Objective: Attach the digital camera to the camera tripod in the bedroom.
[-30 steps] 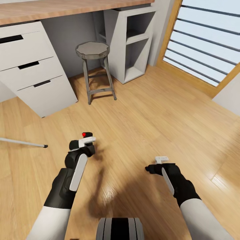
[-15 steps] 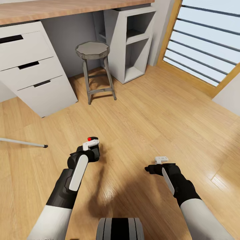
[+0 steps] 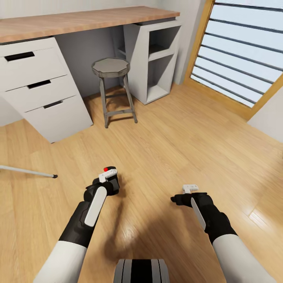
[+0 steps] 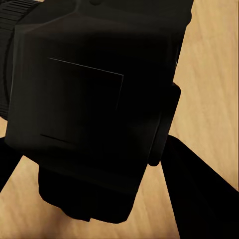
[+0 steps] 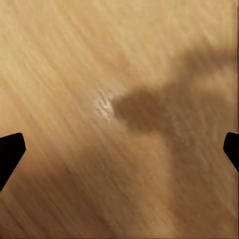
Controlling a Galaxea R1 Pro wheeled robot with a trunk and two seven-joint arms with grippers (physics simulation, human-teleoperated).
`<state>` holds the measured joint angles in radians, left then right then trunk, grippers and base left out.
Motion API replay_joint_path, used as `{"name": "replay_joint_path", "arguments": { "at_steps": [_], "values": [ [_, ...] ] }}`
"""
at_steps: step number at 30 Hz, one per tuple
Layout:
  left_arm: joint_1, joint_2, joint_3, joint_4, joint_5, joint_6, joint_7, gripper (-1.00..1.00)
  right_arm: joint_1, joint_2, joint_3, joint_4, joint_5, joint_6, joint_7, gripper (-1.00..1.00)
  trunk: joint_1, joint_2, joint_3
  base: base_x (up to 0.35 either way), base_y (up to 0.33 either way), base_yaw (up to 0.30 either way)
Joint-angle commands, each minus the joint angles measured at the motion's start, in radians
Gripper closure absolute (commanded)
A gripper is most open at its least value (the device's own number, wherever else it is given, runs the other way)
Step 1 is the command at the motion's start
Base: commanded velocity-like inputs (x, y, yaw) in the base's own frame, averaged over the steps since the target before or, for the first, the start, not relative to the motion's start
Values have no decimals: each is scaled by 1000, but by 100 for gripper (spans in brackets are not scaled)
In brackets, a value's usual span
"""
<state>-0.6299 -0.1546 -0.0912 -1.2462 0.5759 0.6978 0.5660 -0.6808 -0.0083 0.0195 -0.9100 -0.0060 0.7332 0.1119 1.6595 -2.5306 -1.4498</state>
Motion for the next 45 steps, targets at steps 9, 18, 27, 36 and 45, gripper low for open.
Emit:
{"name": "replay_joint_path", "arguments": {
  "at_steps": [9,18,27,36,45],
  "values": [
    [-1,39,3,23,104,-1,-45,100,0,-2,2,-1,-1,4,3,-100,-4,2,34,0,0,0],
    [0,284,3,28,422,-4,-477,100,0,-2,-2,-1,-1,3,41,-100,-8,4,69,0,0,0],
    [0,409,0,73,480,-4,-1046,100,0,-2,-1,0,-1,3,57,-100,-12,6,104,0,0,0],
    [0,418,-2,79,424,-4,-1196,100,0,-2,-1,-1,-3,3,58,-100,-16,8,139,0,0,0],
    [0,416,-3,79,420,-4,-1221,100,0,-1,0,0,-3,4,58,-100,-20,10,173,0,0,0]
  ]
}}
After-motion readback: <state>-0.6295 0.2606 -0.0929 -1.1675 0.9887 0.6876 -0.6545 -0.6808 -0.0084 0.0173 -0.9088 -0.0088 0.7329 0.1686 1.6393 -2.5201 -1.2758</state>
